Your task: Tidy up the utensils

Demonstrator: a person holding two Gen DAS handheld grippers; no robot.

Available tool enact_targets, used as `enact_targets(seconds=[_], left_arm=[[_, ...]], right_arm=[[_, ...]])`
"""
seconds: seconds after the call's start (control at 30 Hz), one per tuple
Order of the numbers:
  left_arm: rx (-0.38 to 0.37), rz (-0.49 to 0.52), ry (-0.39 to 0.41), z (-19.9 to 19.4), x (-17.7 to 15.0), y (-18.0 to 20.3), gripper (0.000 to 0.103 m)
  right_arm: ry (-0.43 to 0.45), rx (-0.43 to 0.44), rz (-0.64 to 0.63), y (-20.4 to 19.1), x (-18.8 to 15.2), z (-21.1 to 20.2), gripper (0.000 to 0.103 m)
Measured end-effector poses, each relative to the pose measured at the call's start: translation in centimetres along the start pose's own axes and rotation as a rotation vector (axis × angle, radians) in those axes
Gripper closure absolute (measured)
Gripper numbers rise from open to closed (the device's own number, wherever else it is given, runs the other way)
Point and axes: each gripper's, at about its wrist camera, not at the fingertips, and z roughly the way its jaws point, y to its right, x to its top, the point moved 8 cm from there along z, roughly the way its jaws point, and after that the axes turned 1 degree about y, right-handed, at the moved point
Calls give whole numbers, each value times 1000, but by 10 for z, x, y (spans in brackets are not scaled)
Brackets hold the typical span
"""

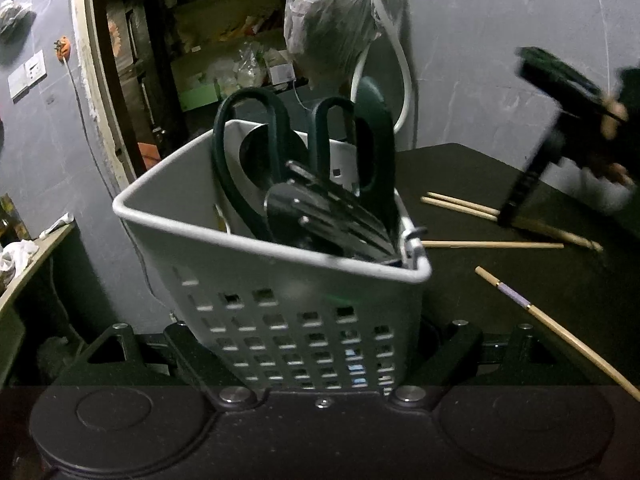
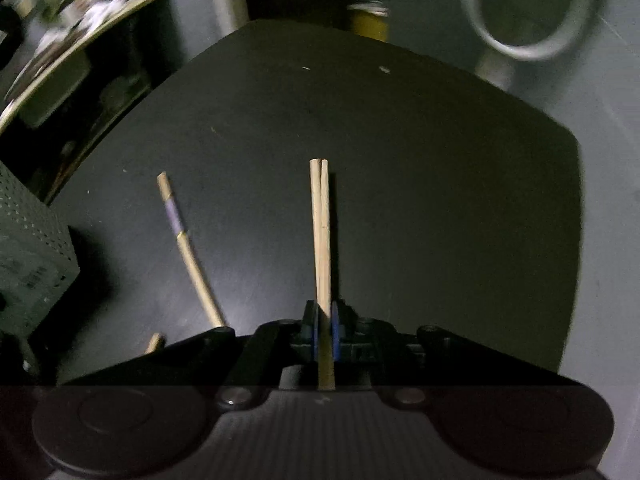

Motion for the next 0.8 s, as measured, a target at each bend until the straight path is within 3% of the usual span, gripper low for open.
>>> enact_targets(seconds=[0.27,0.43,0.7,0.8], left_arm=[[-35,26,4,4,-1,-4,15],[-52,43,5,6,-1,-4,14],[-63,56,16,3,-2,-2,15],[-64,56,23,1,-2,-3,15]], right_arm=[[52,-9,258,-12,-92,-34,96],[81,-40,399,-11,-127,-46,96],[101,-86,447,-37,-140,-50,96],[88,-101,407,-42,-136,-52,96]])
